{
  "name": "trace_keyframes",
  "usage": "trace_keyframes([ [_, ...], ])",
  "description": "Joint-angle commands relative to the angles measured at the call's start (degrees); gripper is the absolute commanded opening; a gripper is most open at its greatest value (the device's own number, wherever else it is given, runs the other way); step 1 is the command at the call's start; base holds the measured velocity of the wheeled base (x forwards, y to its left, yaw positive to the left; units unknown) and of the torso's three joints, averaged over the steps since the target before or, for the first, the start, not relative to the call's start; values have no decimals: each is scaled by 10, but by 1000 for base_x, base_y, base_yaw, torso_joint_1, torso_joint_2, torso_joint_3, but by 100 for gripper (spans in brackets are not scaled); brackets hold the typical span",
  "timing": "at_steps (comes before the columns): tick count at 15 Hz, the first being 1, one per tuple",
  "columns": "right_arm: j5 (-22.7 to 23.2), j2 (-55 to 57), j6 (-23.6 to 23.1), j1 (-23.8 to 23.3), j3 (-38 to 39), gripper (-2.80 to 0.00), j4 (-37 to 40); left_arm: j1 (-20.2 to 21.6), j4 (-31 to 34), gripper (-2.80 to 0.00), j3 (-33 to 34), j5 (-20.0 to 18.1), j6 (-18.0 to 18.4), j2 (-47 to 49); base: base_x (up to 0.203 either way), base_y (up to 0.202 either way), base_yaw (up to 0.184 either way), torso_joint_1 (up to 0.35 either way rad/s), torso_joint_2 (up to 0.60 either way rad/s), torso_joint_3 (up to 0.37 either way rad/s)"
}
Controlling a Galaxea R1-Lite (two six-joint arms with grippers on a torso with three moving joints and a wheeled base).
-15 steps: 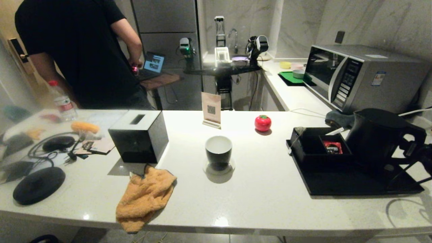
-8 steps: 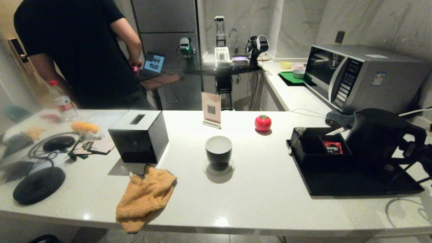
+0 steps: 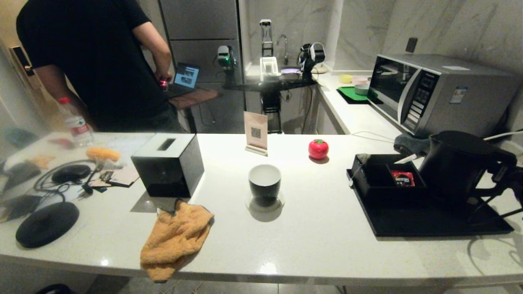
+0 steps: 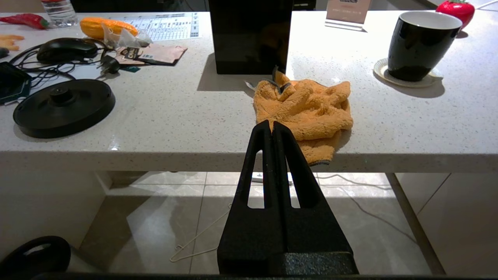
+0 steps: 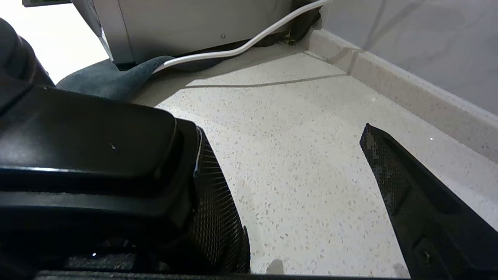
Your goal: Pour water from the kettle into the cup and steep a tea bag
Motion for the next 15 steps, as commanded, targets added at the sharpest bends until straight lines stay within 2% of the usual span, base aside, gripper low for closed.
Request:
trace_keyframes([
  [1, 0, 0, 0, 0, -3, 0, -6, 0, 0, -280, 0, 0, 0, 0, 0, 0, 0, 0, 0, 0],
  [8, 1, 1, 0, 1, -1, 0, -7, 0, 0, -280, 0, 0, 0, 0, 0, 0, 0, 0, 0, 0],
  [9, 1, 1, 0, 1, -1, -280, -7, 0, 0, -280, 0, 0, 0, 0, 0, 0, 0, 0, 0, 0],
  [15, 1, -1, -1, 2, 5, -280, -7, 0, 0, -280, 0, 0, 0, 0, 0, 0, 0, 0, 0, 0],
])
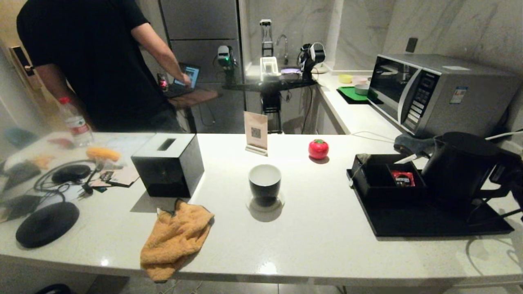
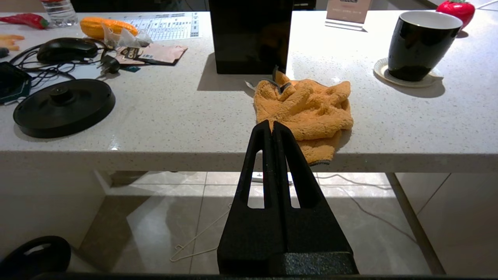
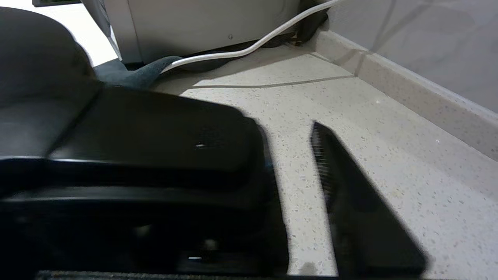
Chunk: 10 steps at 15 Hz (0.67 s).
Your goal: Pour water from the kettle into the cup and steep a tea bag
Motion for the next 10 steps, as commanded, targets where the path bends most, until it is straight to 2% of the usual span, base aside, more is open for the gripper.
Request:
trace_keyframes([
  [1, 0, -1, 0, 2, 1, -280, -10, 0, 0, -280, 0, 0, 0, 0, 0, 0, 0, 0, 0, 0],
  [10, 1, -11, 2, 12, 9, -280, -26, 0, 0, -280, 0, 0, 0, 0, 0, 0, 0, 0, 0, 0],
])
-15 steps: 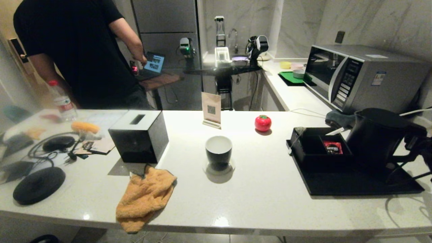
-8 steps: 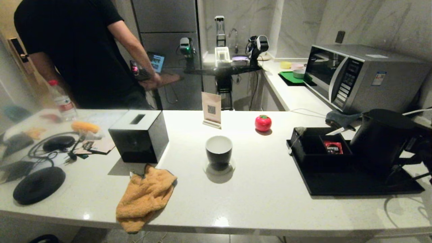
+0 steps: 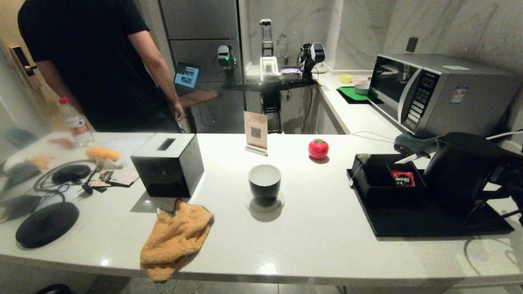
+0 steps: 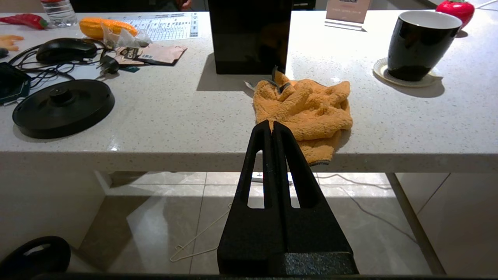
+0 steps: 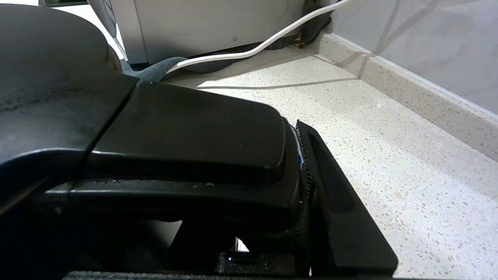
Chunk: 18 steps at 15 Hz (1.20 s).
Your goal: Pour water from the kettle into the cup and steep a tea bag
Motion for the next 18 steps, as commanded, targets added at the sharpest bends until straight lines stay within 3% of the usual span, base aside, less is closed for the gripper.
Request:
trace_keyframes([
  [1, 0, -13, 1, 0, -3, -280, -1, 0, 0, -280, 0, 1, 0, 0, 0, 0, 0, 0, 0, 0],
  [8, -1, -50, 38, -1, -10, -280, 42, 0, 0, -280, 0, 0, 0, 0, 0, 0, 0, 0, 0, 0],
  [18, 0, -97, 45, -6, -46, -280, 114, 0, 0, -280, 0, 0, 0, 0, 0, 0, 0, 0, 0, 0],
])
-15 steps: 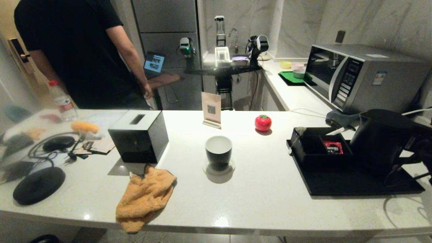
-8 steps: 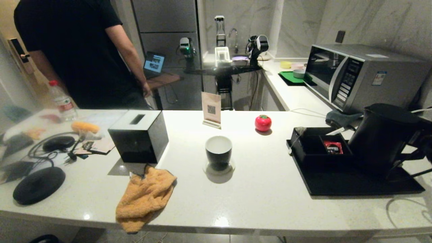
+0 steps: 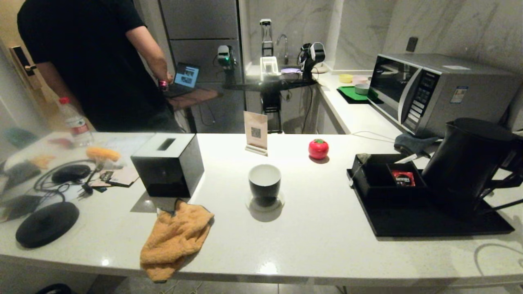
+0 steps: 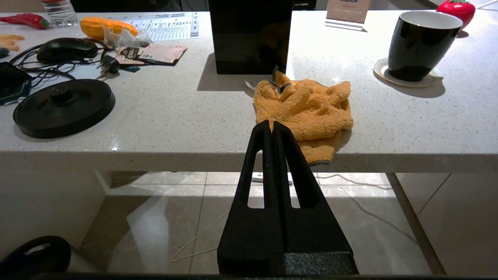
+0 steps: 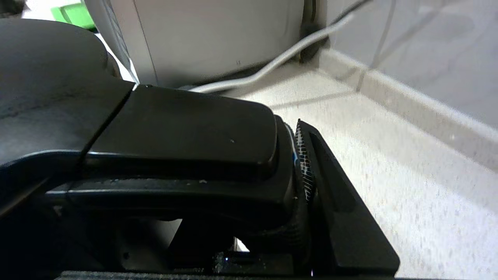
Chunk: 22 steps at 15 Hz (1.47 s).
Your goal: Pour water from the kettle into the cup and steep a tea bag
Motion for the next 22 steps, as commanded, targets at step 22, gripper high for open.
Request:
trace_keyframes([
  [22, -2, -130, -3, 180, -60, -280, 159, 0, 0, -280, 0, 0, 0, 0, 0, 0, 0, 0, 0, 0],
])
